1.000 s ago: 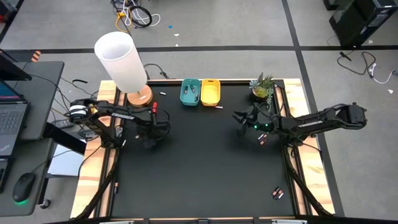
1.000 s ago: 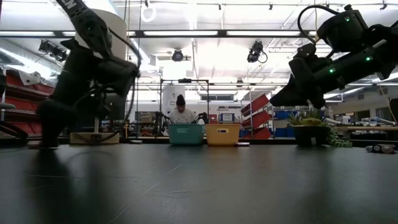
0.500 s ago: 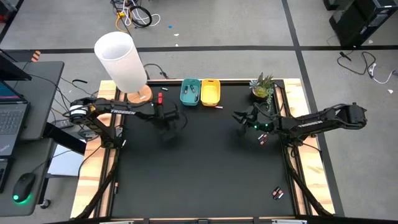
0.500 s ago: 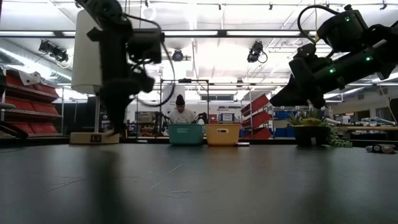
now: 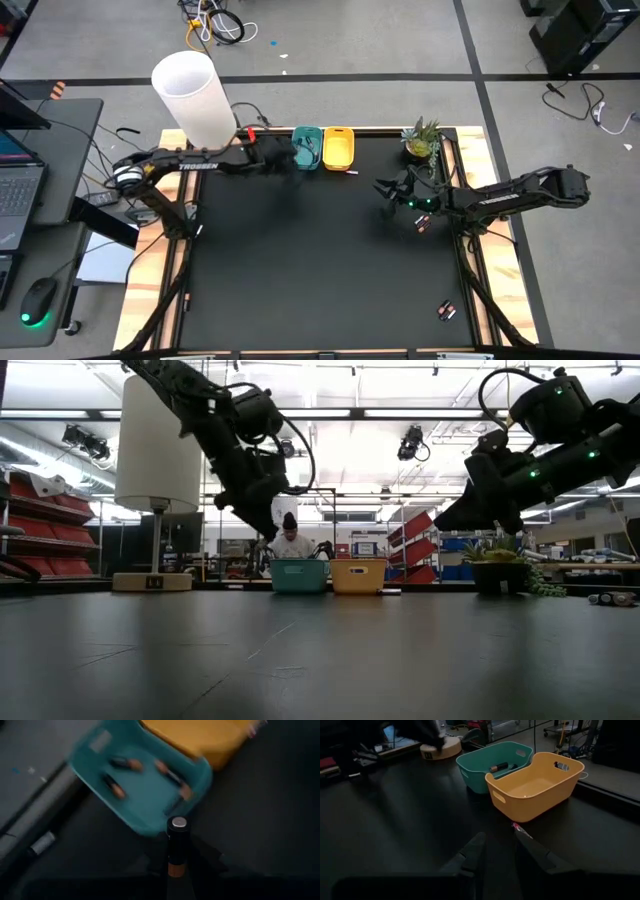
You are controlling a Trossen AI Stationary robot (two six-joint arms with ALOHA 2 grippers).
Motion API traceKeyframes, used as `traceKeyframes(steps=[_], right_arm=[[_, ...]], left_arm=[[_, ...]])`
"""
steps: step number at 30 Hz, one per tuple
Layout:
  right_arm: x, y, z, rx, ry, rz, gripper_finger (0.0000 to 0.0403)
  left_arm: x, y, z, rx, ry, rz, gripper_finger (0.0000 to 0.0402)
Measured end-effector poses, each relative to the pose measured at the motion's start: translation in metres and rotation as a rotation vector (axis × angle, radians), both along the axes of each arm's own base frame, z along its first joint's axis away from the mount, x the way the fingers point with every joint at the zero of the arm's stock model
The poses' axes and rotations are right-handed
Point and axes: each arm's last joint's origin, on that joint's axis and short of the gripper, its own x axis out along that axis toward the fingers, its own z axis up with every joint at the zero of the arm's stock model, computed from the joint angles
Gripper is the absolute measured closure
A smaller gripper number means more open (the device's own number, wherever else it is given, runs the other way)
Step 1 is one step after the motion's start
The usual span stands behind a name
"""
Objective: Sort batteries
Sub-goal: Put the gold black battery into the blue bin
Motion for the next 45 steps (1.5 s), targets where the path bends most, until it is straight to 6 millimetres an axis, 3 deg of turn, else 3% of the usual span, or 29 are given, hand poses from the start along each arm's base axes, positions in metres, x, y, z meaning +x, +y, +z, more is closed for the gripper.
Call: traceKeyframes(steps=[8, 15, 31, 45], right_arm=[[0.0, 0.0, -0.001, 0.0, 0.007, -0.001, 0.0315], [0.0, -0.001, -0.001, -0.001, 0.007, -0.008, 0.0315], [-0.001, -0.002, -0.001, 0.0, 0.014, -0.016, 0.0315], [-0.001, -0.003, -0.001, -0.008, 0.019, -0.022, 0.0315]], left_arm=[[-0.006, 0.041, 0.012, 0.107, -0.159, 0.096, 0.0339], [-0.007, 0.061, 0.009, 0.12, -0.226, 0.121, 0.0339], [0.021, 0.078, -0.027, 0.172, -0.337, 0.132, 0.0268], [0.023, 0.074, -0.017, 0.186, -0.403, 0.104, 0.0264]])
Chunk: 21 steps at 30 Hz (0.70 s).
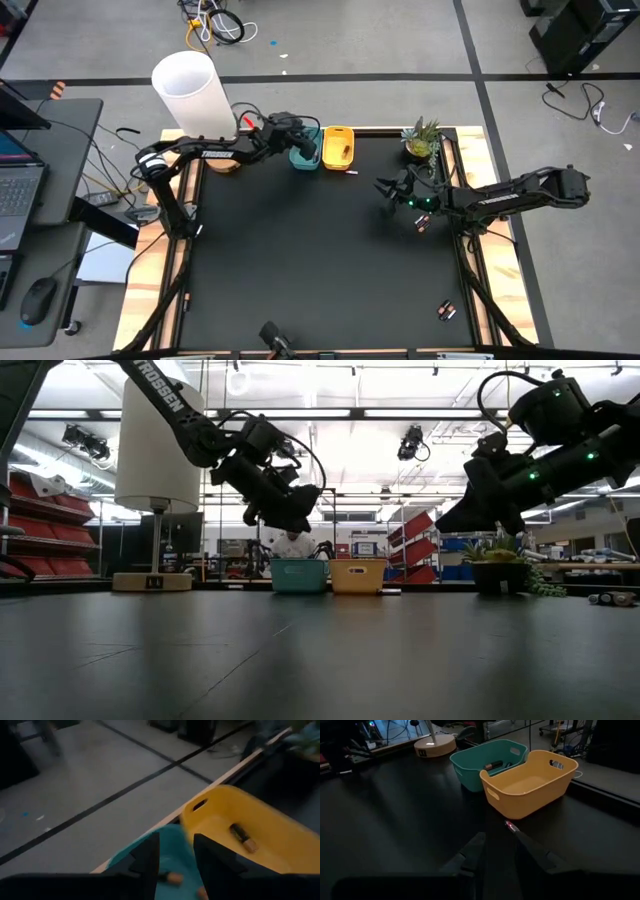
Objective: Sort batteries
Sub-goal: Put the gold black battery into the blue bin
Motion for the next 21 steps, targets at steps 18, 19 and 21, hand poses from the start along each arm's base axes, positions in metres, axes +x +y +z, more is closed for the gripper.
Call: traceKeyframes(steps=[18, 19, 21], right_arm=[[-0.002, -0.005, -0.001, 0.012, 0.001, -0.033, 0.0315], [-0.002, -0.005, -0.002, 0.022, 0.005, -0.035, 0.0315], [-0.003, -0.003, -0.005, 0.05, 0.023, -0.04, 0.0315]], left_arm=[[0.061, 0.024, 0.029, 0.022, 0.43, -0.568, 0.0265], [0.065, 0.026, 0.027, 0.024, 0.435, -0.607, 0.0265], [0.071, 0.028, 0.024, 0.046, 0.43, -0.68, 0.0265]])
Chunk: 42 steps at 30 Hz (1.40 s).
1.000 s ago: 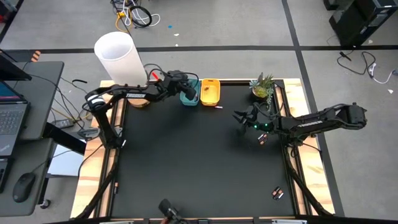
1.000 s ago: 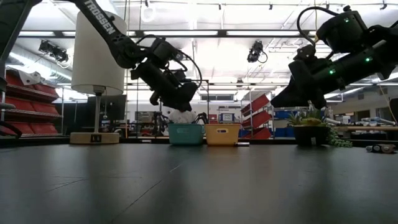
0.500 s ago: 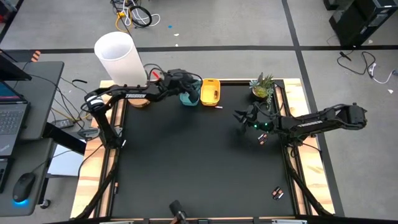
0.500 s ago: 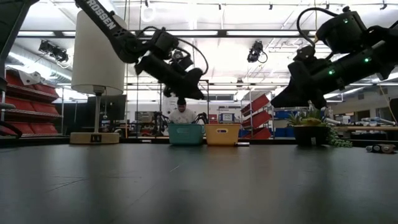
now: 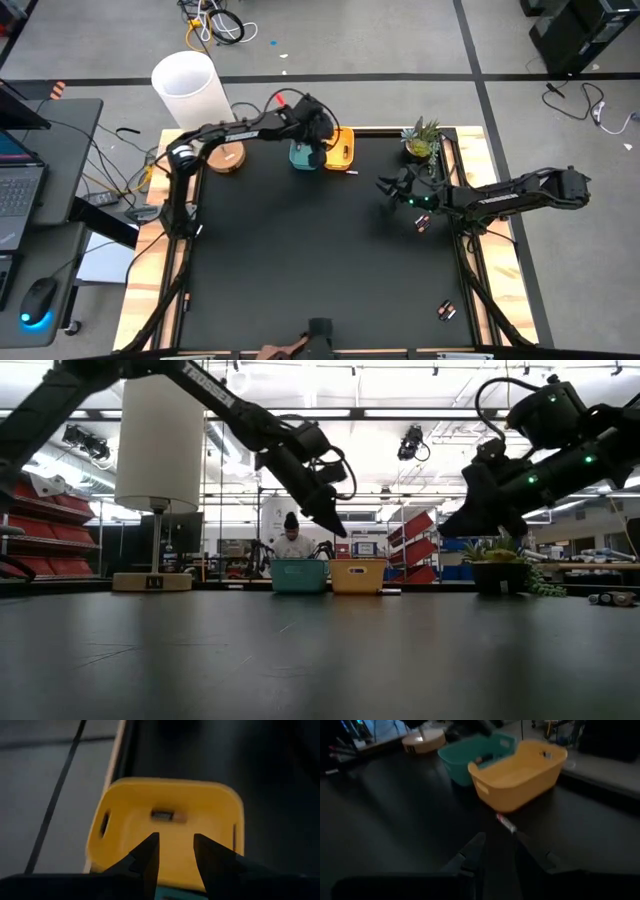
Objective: Sort batteries
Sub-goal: Put the gold black battery into the blue bin
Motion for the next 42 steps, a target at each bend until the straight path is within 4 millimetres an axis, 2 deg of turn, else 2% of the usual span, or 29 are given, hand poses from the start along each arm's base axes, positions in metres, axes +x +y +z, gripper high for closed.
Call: traceKeyframes(steps=[5, 11, 16, 19, 25, 29, 39, 42], right_arm=[[-0.004, 0.005, -0.009, 0.096, 0.05, -0.022, 0.0315], [-0.003, 0.004, -0.007, 0.088, 0.027, -0.021, 0.0315], [0.002, -0.005, 0.008, -0.01, -0.076, -0.022, 0.0315], [0.011, -0.013, 0.025, -0.059, -0.102, -0.008, 0.0315], [0.029, -0.033, 0.049, -0.096, -0.049, -0.096, 0.0315], [0.031, -0.043, 0.059, -0.106, -0.045, -0.151, 0.0315], [0.03, -0.044, 0.061, -0.07, -0.068, -0.173, 0.0315], [0.03, -0.044, 0.061, -0.071, -0.071, -0.173, 0.0315]], left_arm=[[0.009, 0.003, -0.006, 0.047, -0.005, -0.131, 0.0264], [0.01, 0.005, -0.005, 0.086, -0.015, -0.184, 0.0253], [0.019, 0.017, 0.004, 0.097, -0.177, -0.016, 0.0254], [0.023, 0.023, -0.003, 0.048, -0.225, 0.05, 0.0254], [0.036, 0.031, -0.029, -0.023, -0.146, 0.114, 0.0255], [0.041, 0.035, -0.039, -0.083, -0.051, 0.143, 0.0254], [0.044, 0.038, -0.038, -0.09, -0.035, 0.176, 0.0254], [0.043, 0.036, -0.033, -0.093, 0.014, 0.117, 0.0254]])
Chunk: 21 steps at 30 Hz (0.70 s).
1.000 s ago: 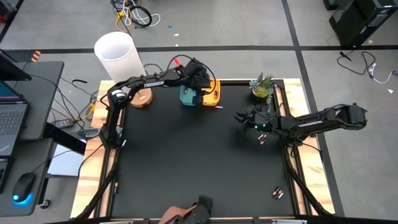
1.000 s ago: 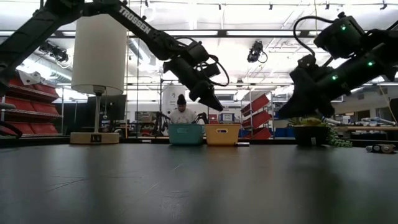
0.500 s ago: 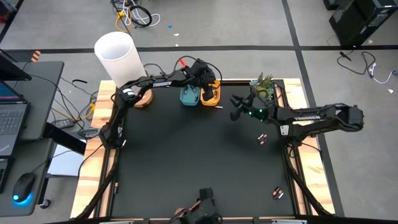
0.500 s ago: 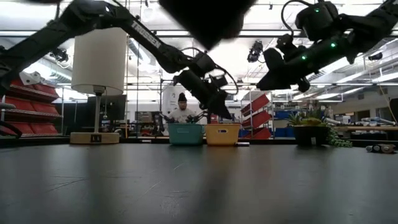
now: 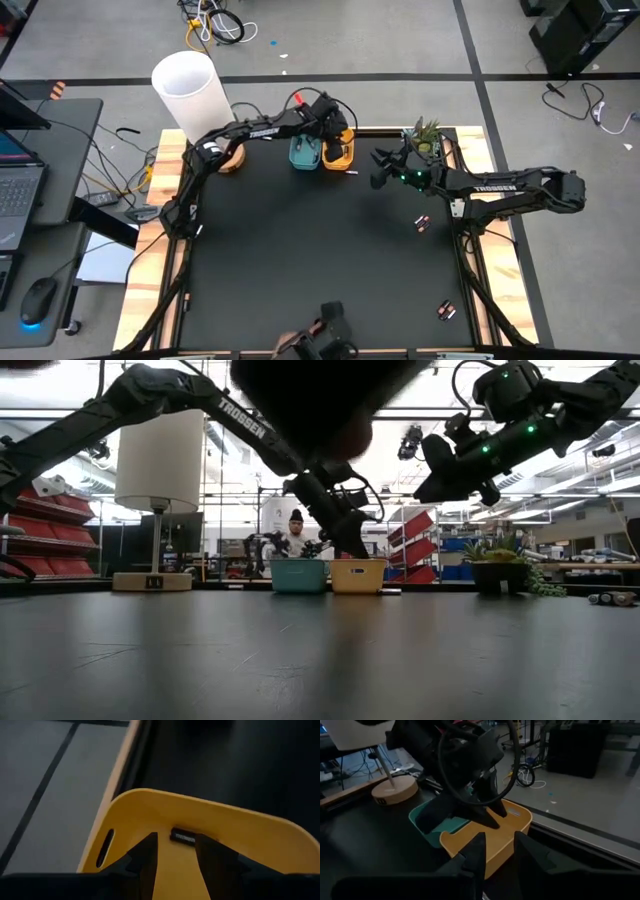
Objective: Sort batteries
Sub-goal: Put the gold black battery into the blue bin
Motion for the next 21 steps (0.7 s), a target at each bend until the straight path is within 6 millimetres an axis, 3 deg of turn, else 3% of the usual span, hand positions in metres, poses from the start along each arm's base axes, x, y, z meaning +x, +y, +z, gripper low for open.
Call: traceKeyframes(steps=[7, 11, 17, 21], right_arm=[[0.0, 0.001, -0.001, 0.001, 0.011, 0.007, 0.0315], [0.001, 0.004, -0.003, 0.008, 0.035, 0.024, 0.0315], [0.001, 0.008, -0.006, 0.013, 0.078, 0.042, 0.0315], [0.0, 0.009, -0.009, 0.022, 0.113, 0.049, 0.0315]], left_arm=[[0.002, 0.001, 0.02, 0.242, 0.05, -0.294, 0.0256], [0.002, 0.001, 0.019, 0.424, 0.111, -0.488, 0.0275], [0.005, 0.008, -0.004, 0.644, 0.21, -0.728, 0.0323], [0.003, 0.011, -0.017, 0.633, 0.222, -0.811, 0.0332]])
